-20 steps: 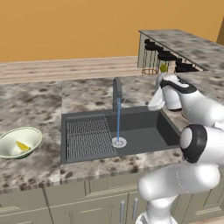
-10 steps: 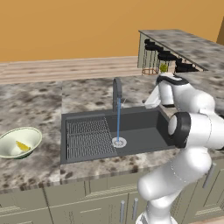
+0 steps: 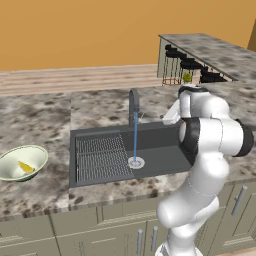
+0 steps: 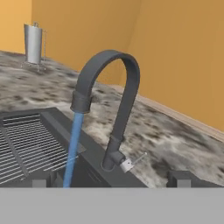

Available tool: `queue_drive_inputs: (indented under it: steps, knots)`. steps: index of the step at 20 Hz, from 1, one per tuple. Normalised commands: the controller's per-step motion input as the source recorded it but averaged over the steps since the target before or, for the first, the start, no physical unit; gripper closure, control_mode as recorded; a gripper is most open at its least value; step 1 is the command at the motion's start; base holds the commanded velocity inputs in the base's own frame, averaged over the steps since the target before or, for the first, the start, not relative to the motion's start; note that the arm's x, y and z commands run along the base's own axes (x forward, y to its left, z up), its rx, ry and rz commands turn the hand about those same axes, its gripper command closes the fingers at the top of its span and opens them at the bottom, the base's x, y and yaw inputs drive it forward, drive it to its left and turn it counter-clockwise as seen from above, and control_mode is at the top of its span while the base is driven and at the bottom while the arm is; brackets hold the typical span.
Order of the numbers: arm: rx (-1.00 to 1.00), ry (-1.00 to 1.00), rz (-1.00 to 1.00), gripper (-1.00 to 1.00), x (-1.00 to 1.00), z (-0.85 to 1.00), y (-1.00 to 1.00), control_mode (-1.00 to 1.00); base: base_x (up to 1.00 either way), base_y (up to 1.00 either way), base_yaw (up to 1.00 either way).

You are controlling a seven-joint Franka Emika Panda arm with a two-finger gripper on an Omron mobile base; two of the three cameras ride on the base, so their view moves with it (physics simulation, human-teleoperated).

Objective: Pick the bell peppers from the sink and place them in one bowl. Place the lemon wedge in the other bowl. Then turn off the sink faucet.

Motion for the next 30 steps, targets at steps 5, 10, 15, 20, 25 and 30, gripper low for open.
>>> queue_drive_inputs:
  steps: [5, 10, 15, 20, 25, 30]
  knots:
    - [0.11, 0.0, 0.0, -1.0, 0.17, -0.06, 0.0, -1.0, 0.0, 0.0, 0.0]
    - [0.1, 0.05, 0.02, -1.0, 0.07, -0.01, 0.0, -1.0, 0.0, 0.0, 0.0]
    - [0.09, 0.13, 0.04, -1.0, 0.07, -0.01, 0.01, -1.0, 0.0, 0.0, 0.0]
    - [0.08, 0.1, 0.08, -1.0, 0.0, 0.0, 0.0, -1.0, 0.0, 0.0, 0.0]
    - [0.11, 0.01, 0.09, -1.0, 0.0, 0.0, 0.0, -1.0, 0.0, 0.0, 0.0]
    - [0.09, 0.0, 0.09, -1.0, 0.0, -0.06, 0.05, -1.0, 0.0, 0.0, 0.0]
